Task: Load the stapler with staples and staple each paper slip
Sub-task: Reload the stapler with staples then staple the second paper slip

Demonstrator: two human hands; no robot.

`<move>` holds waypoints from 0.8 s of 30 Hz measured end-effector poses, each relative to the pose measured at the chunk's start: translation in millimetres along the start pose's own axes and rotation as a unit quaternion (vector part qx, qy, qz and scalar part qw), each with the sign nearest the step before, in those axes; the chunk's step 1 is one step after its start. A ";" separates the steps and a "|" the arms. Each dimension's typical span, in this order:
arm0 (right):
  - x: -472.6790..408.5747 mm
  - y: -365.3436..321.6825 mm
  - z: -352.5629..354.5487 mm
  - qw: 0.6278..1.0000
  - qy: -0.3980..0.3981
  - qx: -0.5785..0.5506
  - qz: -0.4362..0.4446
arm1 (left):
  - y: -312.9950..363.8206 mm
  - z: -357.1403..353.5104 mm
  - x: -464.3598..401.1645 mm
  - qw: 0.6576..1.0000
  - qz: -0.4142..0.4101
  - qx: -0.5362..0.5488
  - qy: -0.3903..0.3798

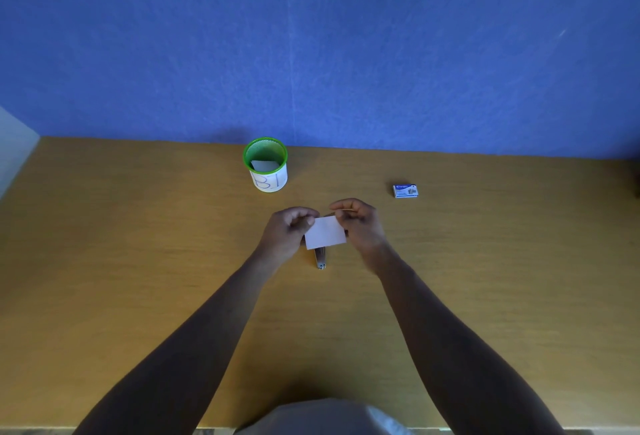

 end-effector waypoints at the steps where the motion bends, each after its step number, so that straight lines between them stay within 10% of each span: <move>1: -0.1 0.8 -0.8 1.000 0.010 -0.001 -0.001 | -1.4 1.0 0.8 0.999 0.013 0.026 0.013; 9: -0.3 4.2 -7.9 0.997 0.066 0.013 -0.025 | -9.1 14.4 1.6 0.992 0.037 0.069 0.102; 24: 1.7 43.8 -52.9 0.901 0.014 0.427 -0.071 | -30.5 41.3 -1.6 0.972 0.047 0.088 0.211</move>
Point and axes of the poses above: each hand's wrist, its own x-axis away from the middle knuckle, its own z-axis out of the back of the hand, y = z × x, the point moved 3 cm from there along -x, towards the middle knuckle, and after that the axes turned 7 degrees about -y, right-handed, at the moved point
